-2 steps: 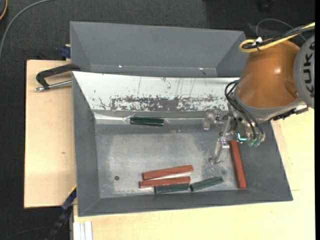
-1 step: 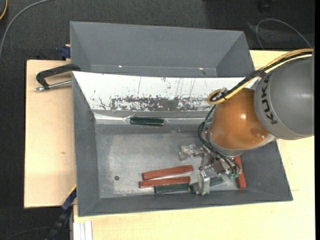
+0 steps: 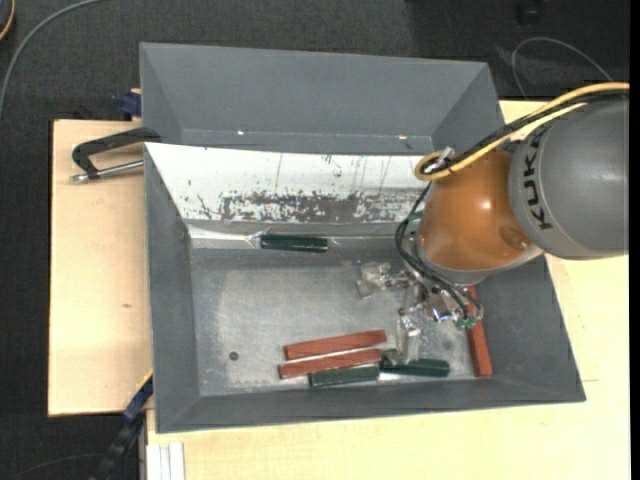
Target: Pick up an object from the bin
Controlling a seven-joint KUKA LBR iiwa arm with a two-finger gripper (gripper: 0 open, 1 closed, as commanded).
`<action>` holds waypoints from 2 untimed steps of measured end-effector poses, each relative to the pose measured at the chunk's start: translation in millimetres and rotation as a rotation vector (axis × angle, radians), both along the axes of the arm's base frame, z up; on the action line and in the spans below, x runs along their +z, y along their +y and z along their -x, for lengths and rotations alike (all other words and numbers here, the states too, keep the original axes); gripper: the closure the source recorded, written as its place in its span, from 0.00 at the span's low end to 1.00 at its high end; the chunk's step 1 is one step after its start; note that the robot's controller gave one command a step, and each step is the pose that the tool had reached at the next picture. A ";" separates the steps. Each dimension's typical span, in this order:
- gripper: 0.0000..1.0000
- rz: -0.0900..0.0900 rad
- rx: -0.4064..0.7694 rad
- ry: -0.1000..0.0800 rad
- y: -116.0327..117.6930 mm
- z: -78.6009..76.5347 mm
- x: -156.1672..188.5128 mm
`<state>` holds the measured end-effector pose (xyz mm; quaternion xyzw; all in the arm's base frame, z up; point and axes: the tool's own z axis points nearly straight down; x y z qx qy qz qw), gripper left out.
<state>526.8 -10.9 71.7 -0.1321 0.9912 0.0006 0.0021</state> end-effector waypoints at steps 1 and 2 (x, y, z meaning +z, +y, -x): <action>0.00 -0.002 0.032 0.004 50.7 33.0 -0.7; 1.00 0.000 0.026 -0.003 47.2 30.0 1.8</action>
Offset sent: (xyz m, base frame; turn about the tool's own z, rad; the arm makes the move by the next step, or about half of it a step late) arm -0.0328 0.0460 -0.0017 -0.0253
